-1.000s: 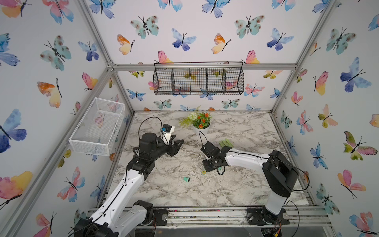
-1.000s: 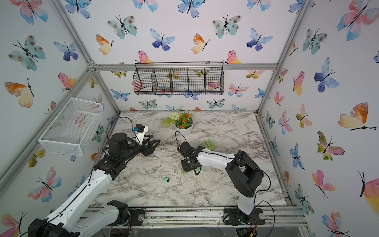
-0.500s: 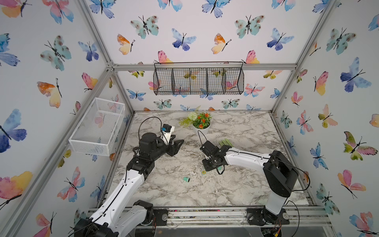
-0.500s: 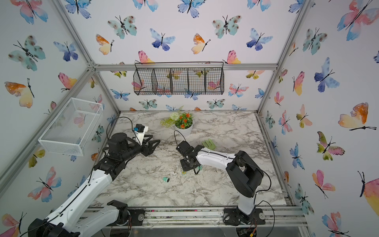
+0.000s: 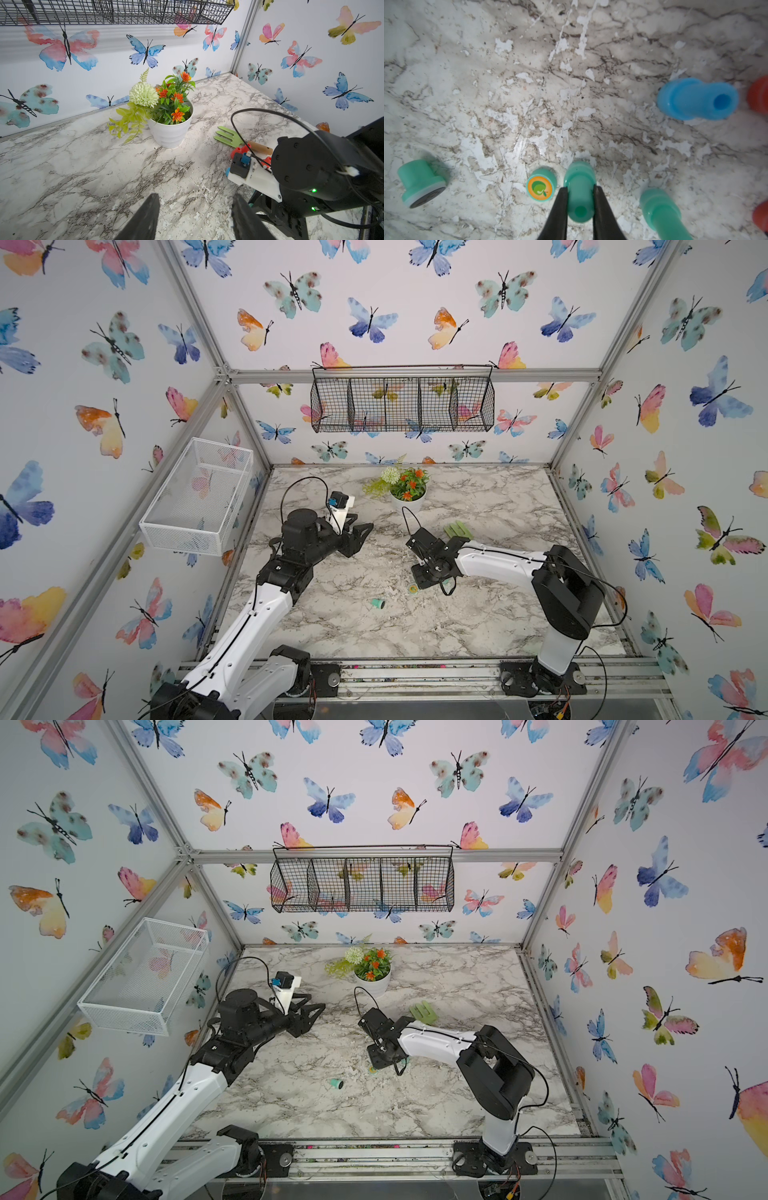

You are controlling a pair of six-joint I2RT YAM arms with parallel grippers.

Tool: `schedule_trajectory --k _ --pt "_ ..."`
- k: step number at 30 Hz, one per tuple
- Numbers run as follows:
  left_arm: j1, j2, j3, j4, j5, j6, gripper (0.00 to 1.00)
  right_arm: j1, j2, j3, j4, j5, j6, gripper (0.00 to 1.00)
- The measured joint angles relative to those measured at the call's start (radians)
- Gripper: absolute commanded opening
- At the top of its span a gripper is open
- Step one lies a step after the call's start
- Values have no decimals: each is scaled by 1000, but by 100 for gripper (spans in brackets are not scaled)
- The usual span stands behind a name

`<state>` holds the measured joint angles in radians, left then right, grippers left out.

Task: Close the stamp cap
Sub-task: Close the cover of the stamp.

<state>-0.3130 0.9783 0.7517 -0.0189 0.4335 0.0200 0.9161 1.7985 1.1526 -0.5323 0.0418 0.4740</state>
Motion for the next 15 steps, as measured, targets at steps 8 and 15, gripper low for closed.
schedule_trajectory --k 8,15 --pt "0 1 0 0 3 0 57 0 3 7 -31 -22 -21 1" --pt "0 6 0 0 13 0 57 -1 50 74 -110 -35 -49 1"
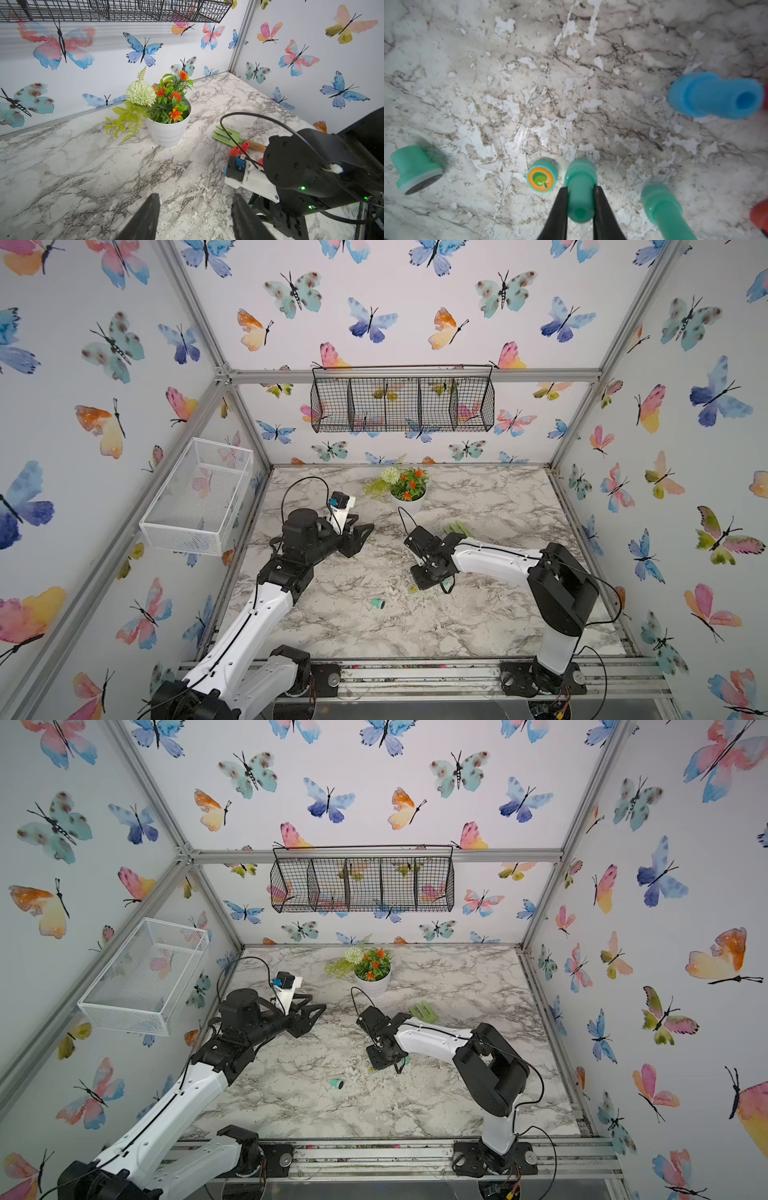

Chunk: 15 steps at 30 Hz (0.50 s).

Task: Close the stamp cap
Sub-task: Close the cover of the stamp.

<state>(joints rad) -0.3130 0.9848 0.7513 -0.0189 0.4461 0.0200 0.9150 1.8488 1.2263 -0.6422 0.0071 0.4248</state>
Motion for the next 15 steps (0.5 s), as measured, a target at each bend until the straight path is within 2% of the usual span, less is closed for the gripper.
schedule_trajectory --k 15 --pt "0 6 0 -1 3 0 57 0 126 148 -174 -8 -47 3"
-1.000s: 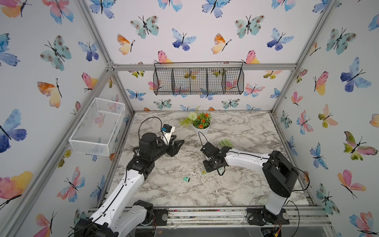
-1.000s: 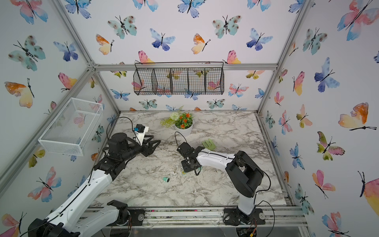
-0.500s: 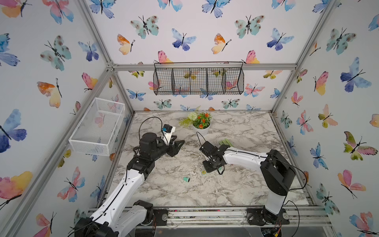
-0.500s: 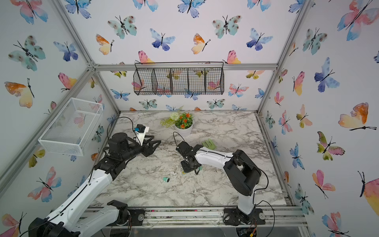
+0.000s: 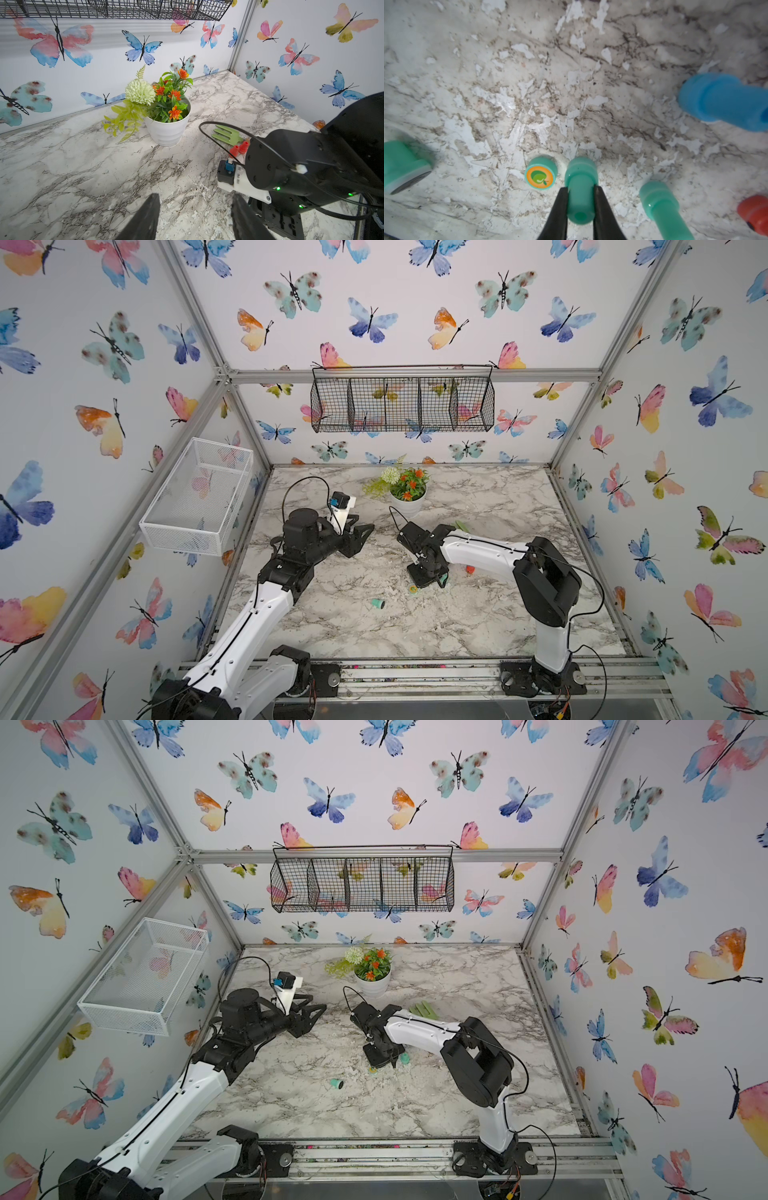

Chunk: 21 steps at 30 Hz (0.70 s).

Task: Close the stamp cap
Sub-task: Close the cover of the stamp, then place the stamp at the center of the board.

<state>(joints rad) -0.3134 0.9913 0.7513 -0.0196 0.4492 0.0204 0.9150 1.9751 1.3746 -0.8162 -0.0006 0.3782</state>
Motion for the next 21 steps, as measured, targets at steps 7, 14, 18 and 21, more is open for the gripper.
schedule_trajectory --k 7,14,18,21 --pt "0 1 0 0 0 0 57 0 43 42 -41 4 -8 3" --pt "0 5 0 -1 1 0 57 1 45 42 -41 8 -8 3" --pt "0 5 0 -1 1 0 57 1 35 52 -42 24 -1 2" --pt "0 7 0 -1 1 0 57 3 29 69 -56 46 6 3"
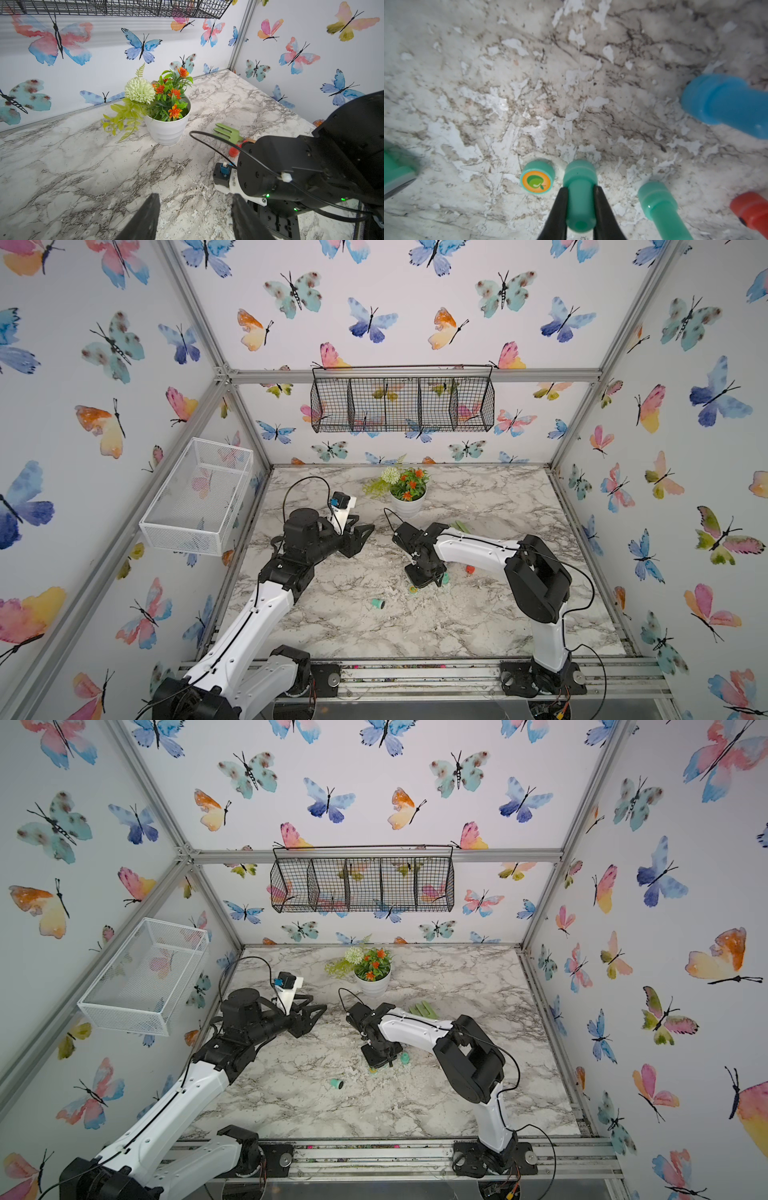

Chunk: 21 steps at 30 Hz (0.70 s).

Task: Close the stamp cap
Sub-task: Place the stamp at the center of the board.

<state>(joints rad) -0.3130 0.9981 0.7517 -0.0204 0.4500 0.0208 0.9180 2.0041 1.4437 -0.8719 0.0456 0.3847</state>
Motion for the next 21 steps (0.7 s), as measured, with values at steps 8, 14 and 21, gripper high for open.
schedule_trajectory --k 8,14,21 --pt "0 7 0 0 0 0 58 -5 30 52 24 47 16 4" --pt "0 15 0 0 0 0 57 -27 71 113 44 68 15 7" --pt "0 21 0 0 0 0 57 -62 146 225 42 83 8 19"
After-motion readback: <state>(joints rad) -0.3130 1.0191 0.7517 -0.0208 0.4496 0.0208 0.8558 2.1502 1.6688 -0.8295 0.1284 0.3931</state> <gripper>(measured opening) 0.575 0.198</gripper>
